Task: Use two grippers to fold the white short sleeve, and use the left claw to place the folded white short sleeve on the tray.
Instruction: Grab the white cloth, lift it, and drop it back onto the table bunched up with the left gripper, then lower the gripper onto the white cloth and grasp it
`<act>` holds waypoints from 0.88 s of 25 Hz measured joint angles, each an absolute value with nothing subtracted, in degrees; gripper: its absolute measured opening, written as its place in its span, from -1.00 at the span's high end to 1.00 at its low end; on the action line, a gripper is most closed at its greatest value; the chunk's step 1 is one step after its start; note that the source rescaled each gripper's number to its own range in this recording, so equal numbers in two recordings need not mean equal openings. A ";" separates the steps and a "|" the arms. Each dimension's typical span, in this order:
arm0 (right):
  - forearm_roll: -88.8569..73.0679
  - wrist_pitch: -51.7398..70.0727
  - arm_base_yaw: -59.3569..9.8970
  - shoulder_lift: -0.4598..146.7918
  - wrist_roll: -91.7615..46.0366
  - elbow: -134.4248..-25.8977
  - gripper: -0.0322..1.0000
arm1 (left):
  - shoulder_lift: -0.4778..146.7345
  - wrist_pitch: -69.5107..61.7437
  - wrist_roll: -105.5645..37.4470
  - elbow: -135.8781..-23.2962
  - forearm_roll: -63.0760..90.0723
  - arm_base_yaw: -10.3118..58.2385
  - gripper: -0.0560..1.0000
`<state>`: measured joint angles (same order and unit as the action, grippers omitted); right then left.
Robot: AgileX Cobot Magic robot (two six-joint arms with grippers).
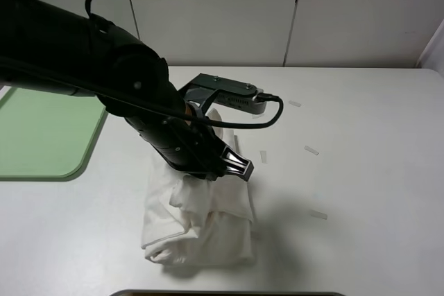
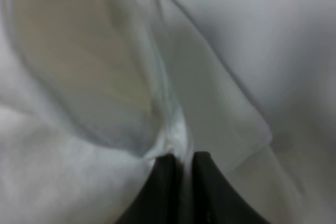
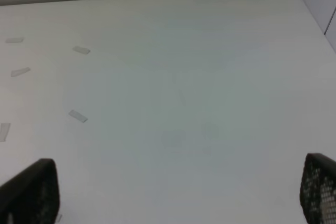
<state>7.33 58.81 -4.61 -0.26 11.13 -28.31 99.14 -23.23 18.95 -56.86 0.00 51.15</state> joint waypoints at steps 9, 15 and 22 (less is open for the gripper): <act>7.33 58.81 -4.61 -0.26 11.13 -28.31 -1.00 | 100.76 -14.27 18.83 -56.86 1.94 52.28 -0.43; 7.33 58.81 -4.61 -0.26 11.13 -28.31 -1.00 | 99.80 -10.86 15.42 -57.28 1.94 52.28 -0.98; 7.33 58.81 -4.61 -0.26 11.13 -28.31 -1.00 | 94.79 -23.11 15.28 -60.22 1.48 51.63 -1.00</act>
